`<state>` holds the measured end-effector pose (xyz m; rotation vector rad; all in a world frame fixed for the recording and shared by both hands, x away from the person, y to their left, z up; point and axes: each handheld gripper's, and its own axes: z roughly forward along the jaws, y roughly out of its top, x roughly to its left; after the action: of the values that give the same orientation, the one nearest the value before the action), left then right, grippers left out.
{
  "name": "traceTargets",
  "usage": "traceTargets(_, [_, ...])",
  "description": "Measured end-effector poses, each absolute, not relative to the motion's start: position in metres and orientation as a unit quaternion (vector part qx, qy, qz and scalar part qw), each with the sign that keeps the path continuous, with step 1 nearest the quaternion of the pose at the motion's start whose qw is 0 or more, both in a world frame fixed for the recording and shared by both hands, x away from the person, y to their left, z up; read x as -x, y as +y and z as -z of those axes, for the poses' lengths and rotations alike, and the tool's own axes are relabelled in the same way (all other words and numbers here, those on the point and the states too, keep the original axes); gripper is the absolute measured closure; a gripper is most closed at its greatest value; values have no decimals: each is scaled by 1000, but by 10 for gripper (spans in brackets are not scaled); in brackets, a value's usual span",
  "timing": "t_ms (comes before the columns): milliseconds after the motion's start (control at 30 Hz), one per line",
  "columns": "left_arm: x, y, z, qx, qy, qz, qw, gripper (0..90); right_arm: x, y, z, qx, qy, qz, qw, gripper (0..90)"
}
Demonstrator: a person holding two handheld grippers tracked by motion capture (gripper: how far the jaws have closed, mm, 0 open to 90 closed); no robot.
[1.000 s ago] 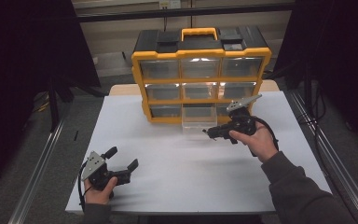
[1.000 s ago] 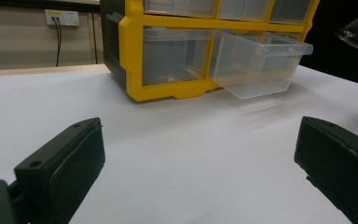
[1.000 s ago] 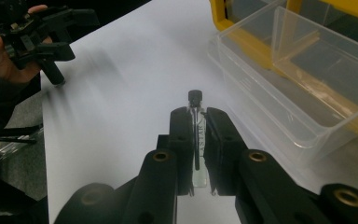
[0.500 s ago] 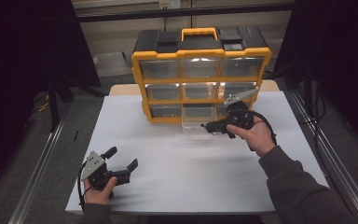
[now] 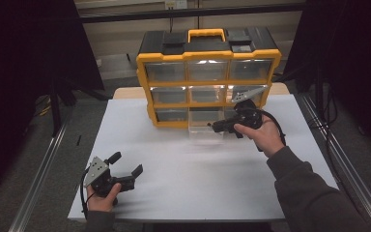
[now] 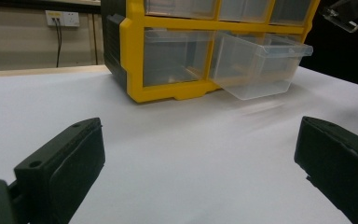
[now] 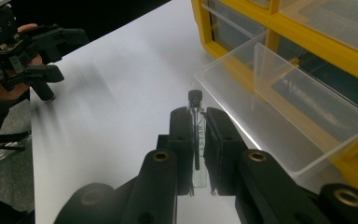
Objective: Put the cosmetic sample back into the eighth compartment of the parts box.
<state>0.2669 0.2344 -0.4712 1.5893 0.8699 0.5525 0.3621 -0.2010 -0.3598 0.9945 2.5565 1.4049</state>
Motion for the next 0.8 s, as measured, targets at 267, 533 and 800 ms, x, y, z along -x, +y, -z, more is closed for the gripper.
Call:
traceTargets(267, [-267, 234, 471, -682, 372, -236, 584, 17, -366, -200, 357, -321, 830, -454, 36, 812])
traceTargets(533, [-266, 235, 471, -685, 369, -238, 581, 17, -369, -199, 356, -321, 832, -450, 41, 812])
traceTargets(800, [-267, 235, 471, -685, 369, -238, 581, 17, -373, -197, 354, -320, 833, -449, 44, 812])
